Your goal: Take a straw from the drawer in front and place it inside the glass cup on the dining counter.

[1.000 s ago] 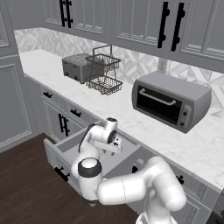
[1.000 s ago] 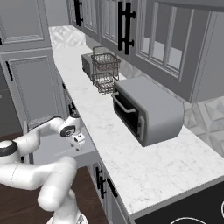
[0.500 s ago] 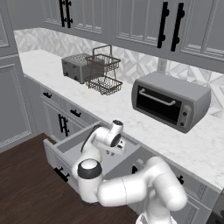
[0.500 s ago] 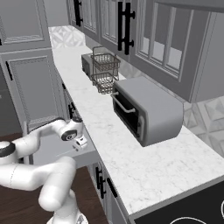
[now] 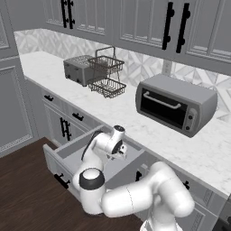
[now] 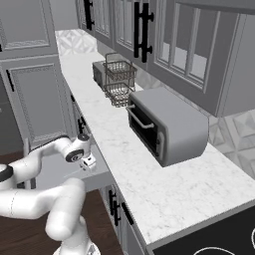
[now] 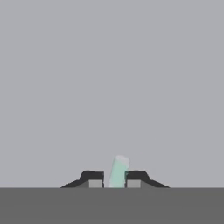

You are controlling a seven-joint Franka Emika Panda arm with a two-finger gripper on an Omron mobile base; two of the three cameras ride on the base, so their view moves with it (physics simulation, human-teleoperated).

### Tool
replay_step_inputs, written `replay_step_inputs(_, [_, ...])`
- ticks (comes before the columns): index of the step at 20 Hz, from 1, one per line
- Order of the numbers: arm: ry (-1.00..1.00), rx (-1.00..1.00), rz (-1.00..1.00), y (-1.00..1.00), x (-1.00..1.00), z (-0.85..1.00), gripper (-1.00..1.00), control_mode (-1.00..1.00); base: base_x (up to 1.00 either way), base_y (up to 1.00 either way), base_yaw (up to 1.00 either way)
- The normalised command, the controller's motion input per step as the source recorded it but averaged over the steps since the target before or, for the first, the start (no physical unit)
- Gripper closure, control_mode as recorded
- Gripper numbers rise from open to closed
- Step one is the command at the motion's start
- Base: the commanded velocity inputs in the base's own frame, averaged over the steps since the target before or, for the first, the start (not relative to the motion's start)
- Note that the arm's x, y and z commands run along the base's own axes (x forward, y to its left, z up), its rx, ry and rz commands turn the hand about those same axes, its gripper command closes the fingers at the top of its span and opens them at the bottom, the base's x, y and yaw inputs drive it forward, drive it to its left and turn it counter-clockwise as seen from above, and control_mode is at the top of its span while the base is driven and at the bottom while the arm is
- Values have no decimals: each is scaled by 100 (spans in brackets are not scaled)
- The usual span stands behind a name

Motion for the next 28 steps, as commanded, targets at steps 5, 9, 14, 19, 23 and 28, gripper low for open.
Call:
replay_step_inputs(5, [0,4,0,38,18,82,100,-100,0,0,0])
replay_step_inputs(9, [0,0,0,36,-1,100,100,-100,0,0,0])
replay_step_inputs(14, [-2,0,0,11,-34,100,100,-100,0,0,0])
replay_step_inputs(19, [-15,0,3,-1,-67,100,100,-100,0,0,0])
replay_step_inputs(23, [-24,0,14,-10,-100,100,100,-100,0,0,0])
replay_step_inputs(28, [-28,-9,16,-41,-83,100,100,-100,0,0,0])
